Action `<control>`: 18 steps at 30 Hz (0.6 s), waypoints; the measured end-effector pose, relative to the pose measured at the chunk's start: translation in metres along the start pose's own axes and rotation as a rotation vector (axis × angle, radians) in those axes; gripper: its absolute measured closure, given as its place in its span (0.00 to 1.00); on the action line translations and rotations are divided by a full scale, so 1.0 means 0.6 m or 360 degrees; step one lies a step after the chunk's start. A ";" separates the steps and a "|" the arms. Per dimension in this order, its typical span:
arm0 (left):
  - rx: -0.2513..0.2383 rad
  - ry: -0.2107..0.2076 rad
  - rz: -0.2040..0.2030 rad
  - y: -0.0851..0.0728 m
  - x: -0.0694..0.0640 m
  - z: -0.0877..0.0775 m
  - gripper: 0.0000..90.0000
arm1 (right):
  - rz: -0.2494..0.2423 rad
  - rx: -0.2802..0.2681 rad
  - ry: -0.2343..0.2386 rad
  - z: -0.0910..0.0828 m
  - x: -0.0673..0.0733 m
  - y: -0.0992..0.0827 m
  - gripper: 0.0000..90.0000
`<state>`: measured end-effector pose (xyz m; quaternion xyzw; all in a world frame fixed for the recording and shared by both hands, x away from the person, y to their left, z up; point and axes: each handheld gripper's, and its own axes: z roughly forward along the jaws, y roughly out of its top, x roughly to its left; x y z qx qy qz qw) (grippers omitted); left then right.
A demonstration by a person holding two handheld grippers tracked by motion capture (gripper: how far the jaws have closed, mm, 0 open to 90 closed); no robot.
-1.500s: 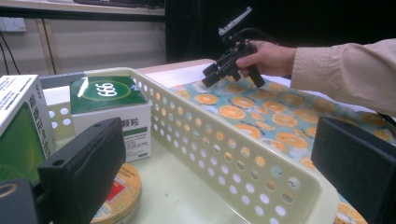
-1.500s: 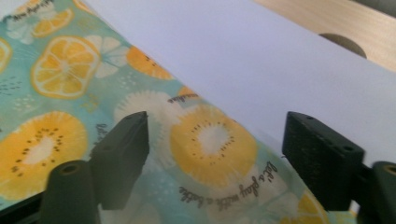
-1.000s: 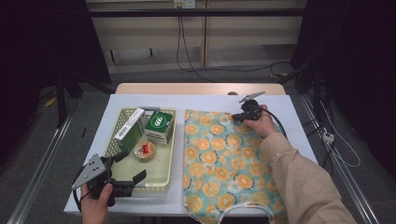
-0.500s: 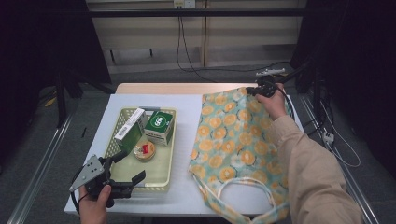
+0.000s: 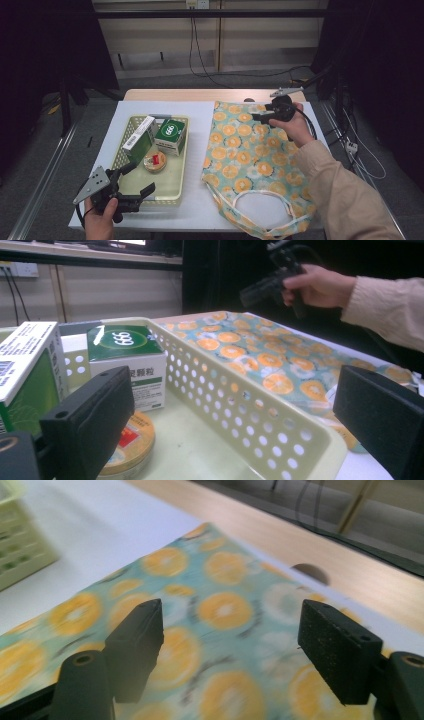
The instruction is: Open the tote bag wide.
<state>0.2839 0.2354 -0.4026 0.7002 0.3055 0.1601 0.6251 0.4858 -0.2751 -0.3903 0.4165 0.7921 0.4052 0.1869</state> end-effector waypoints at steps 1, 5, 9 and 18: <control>0.0000 0.0001 0.0005 0.000 0.000 0.000 0.03 | -0.0013 -0.0001 0.0012 -0.009 0.013 -0.008 0.29; 0.0002 0.0000 0.0014 0.002 -0.005 0.001 0.03 | -0.0034 0.0035 0.0167 -0.048 0.070 -0.054 0.30; 0.0010 0.0000 0.0037 0.004 -0.011 0.005 0.03 | -0.0077 0.0045 0.0275 -0.074 0.110 -0.094 0.33; 0.0025 0.0004 0.0048 0.005 -0.012 0.012 0.03 | -0.0144 0.0062 0.0403 -0.105 0.174 -0.161 0.34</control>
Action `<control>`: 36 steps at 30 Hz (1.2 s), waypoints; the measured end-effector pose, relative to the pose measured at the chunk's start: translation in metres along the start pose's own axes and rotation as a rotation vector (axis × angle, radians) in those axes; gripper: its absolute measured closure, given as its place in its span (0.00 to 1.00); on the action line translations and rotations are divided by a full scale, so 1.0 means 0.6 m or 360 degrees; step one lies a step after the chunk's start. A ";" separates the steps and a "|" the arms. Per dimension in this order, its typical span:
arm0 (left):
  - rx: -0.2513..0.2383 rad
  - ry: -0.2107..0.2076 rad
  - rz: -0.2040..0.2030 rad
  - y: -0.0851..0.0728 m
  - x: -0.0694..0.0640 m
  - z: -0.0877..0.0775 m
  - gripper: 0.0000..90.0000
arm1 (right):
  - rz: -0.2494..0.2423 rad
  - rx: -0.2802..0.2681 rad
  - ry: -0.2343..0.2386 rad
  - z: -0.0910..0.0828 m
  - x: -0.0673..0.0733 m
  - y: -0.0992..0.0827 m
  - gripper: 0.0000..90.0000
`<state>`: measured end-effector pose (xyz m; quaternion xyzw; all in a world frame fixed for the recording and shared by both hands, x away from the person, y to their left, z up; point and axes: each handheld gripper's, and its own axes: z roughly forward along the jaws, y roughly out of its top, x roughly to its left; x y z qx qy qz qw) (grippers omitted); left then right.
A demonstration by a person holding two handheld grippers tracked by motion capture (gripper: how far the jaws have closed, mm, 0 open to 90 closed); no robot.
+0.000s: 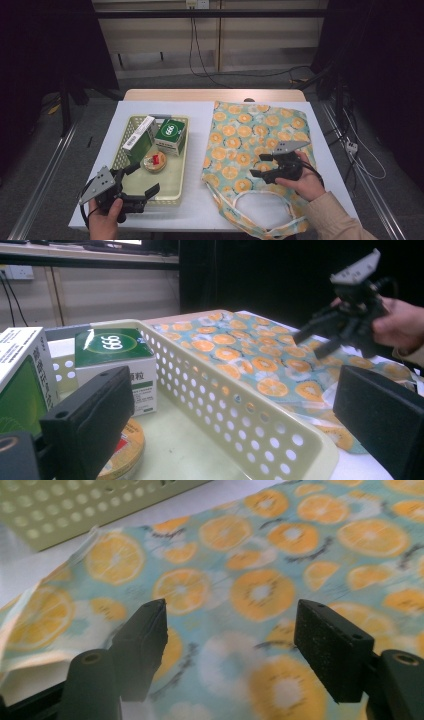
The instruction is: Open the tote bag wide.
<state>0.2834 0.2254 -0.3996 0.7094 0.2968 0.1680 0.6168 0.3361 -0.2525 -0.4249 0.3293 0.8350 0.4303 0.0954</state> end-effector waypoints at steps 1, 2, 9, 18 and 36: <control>-0.0001 0.0000 0.0006 0.001 0.001 0.001 0.03 | -0.0046 0.0071 0.0012 0.006 0.010 -0.008 0.35; -0.0003 0.0000 0.0008 0.001 0.001 0.002 0.03 | -0.0059 0.0082 0.0017 0.009 0.014 -0.011 0.35; 0.0005 -0.0005 0.0020 0.002 0.002 0.003 0.03 | -0.0102 0.0111 0.0090 0.021 0.033 -0.024 0.36; 0.0015 -0.0016 0.0028 0.001 0.000 0.006 0.03 | -0.0224 0.0190 0.0141 0.037 0.054 -0.036 0.41; 0.0028 -0.0017 0.0037 0.001 -0.002 0.009 0.03 | -0.0298 0.0181 0.0161 0.048 0.049 -0.037 0.91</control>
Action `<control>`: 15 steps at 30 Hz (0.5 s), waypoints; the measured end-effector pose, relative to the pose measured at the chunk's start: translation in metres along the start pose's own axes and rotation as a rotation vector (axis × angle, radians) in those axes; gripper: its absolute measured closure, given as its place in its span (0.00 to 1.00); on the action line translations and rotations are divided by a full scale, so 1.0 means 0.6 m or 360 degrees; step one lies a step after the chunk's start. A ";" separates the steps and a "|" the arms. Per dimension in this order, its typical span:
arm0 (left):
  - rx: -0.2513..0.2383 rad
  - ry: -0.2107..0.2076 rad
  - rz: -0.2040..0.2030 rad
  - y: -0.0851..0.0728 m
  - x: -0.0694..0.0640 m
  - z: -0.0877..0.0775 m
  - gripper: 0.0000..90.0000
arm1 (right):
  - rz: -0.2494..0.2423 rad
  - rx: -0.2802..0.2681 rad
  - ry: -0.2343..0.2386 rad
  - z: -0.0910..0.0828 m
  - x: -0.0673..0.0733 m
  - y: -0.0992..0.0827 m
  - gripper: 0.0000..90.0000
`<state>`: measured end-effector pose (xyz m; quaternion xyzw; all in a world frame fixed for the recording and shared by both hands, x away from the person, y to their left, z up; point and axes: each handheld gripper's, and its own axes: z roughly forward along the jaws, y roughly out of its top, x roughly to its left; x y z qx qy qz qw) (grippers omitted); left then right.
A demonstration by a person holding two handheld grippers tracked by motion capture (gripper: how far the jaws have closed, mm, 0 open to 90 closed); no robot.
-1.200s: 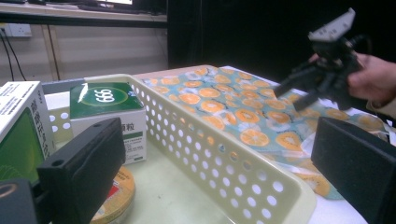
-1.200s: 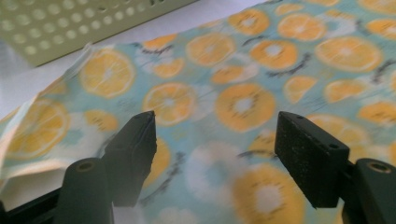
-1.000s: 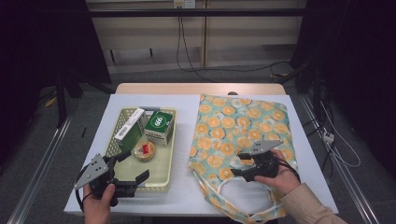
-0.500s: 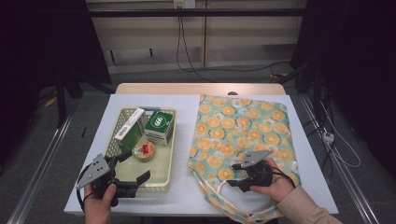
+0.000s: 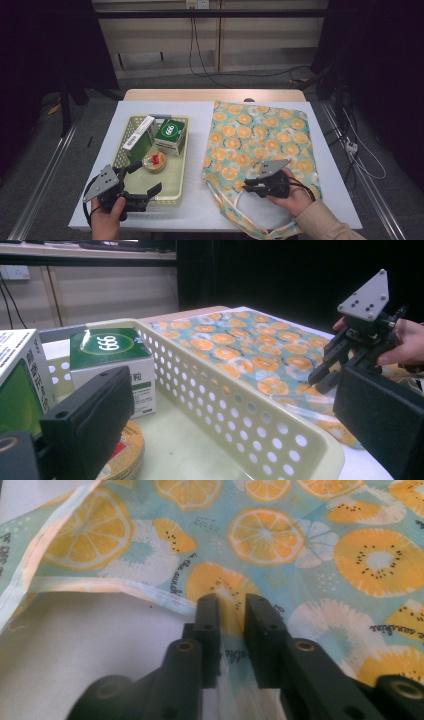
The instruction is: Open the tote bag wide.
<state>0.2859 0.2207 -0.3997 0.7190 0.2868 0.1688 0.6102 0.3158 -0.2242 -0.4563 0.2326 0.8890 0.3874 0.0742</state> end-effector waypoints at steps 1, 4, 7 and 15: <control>0.0000 0.0000 -0.0001 0.000 0.000 0.000 0.03 | -0.0006 0.0006 -0.0006 0.001 0.000 0.001 0.93; 0.0000 0.0001 0.0000 0.000 0.000 0.000 0.03 | -0.0014 0.0019 0.0004 0.001 -0.001 0.004 0.99; -0.0002 0.0008 0.0001 -0.002 0.003 -0.001 0.03 | -0.0011 0.0032 0.0007 0.002 -0.002 0.006 1.00; -0.0010 0.0022 -0.0008 -0.003 0.007 -0.004 0.03 | 0.0037 0.0025 0.0009 0.001 -0.005 0.006 1.00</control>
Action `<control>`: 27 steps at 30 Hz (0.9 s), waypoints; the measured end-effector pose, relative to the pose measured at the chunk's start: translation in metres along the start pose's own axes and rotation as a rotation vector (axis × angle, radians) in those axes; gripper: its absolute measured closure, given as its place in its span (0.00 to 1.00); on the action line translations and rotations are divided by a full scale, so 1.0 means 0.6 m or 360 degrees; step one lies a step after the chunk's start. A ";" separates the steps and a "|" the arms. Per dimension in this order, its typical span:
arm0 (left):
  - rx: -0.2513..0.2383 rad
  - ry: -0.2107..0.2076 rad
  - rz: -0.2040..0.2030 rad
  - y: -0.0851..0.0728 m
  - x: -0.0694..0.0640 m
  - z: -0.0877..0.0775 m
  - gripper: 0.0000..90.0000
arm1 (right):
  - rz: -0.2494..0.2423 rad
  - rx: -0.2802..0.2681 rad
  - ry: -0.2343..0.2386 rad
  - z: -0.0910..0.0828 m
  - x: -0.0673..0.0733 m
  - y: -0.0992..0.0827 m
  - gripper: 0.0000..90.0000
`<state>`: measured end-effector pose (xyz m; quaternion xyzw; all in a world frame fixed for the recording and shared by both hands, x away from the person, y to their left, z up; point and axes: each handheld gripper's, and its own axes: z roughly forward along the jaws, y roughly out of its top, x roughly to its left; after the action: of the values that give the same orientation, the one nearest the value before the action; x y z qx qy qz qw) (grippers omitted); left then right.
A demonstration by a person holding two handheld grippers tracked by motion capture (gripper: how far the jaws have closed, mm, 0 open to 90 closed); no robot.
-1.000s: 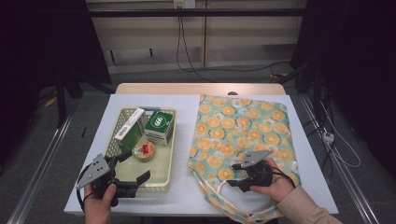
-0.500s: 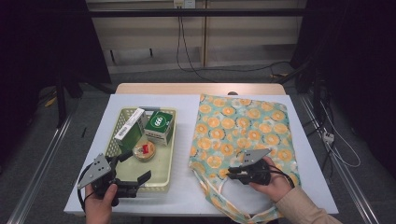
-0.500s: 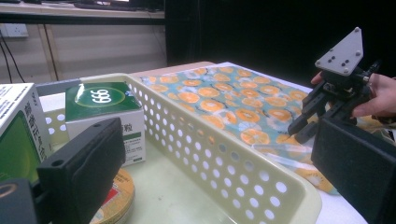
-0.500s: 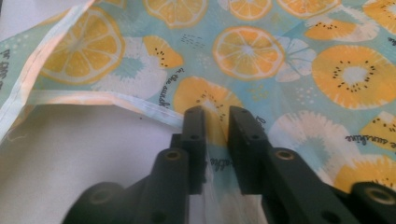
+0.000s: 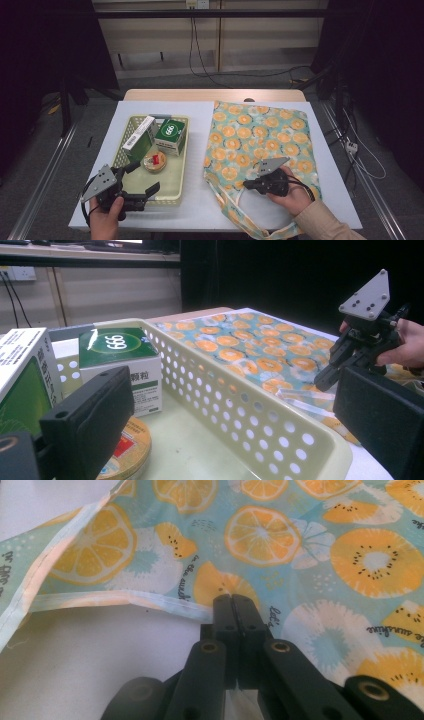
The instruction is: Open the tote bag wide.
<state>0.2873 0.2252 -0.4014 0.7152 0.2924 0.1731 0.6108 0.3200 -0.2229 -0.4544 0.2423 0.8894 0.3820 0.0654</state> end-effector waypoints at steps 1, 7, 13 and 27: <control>0.0006 -0.0002 0.0009 0.000 0.001 0.000 0.03 | 0.0002 0.0000 -0.0015 0.001 -0.002 0.001 1.00; 0.0003 -0.0003 0.0007 0.001 -0.001 0.000 0.03 | 0.0074 -0.0012 -0.0025 0.015 -0.027 0.022 1.00; 0.0008 -0.0002 0.0005 0.001 0.000 0.001 0.03 | 0.0114 -0.0021 -0.0070 0.032 -0.052 0.050 1.00; 0.0015 -0.0019 0.0020 0.004 -0.003 0.005 0.03 | 0.0243 -0.0030 -0.0165 0.085 -0.099 0.105 1.00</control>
<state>0.2885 0.2216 -0.3997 0.7209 0.2850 0.1714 0.6080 0.4113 -0.1815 -0.4495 0.3282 0.8602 0.3811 0.0844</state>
